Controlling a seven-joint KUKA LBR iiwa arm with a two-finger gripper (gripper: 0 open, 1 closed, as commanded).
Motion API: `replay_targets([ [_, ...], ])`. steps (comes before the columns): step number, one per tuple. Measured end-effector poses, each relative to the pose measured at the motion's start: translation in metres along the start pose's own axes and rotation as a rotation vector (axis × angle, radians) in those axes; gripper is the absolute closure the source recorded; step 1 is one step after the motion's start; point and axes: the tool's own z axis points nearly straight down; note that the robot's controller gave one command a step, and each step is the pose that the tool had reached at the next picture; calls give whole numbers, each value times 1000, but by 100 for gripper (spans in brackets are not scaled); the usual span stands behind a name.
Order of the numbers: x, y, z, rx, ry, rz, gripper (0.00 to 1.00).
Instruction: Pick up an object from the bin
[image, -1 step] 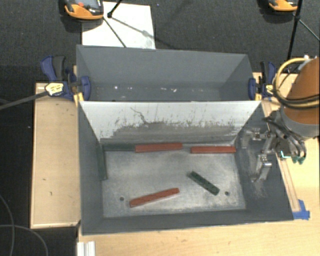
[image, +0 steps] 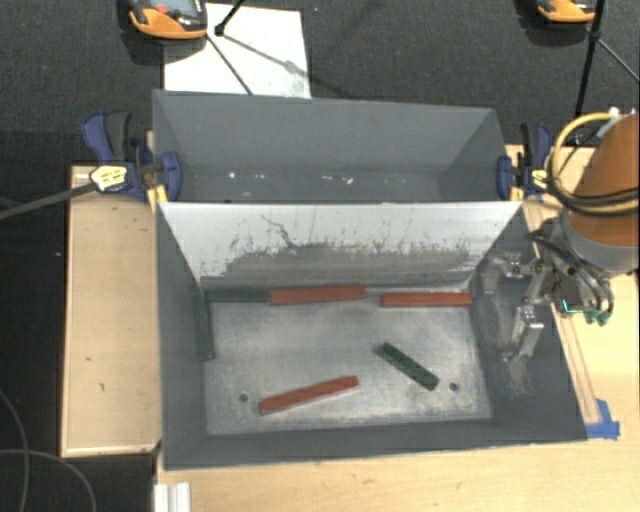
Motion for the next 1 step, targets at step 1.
replay_targets([
  [1,17,29,54,0,-5,18,0],
])
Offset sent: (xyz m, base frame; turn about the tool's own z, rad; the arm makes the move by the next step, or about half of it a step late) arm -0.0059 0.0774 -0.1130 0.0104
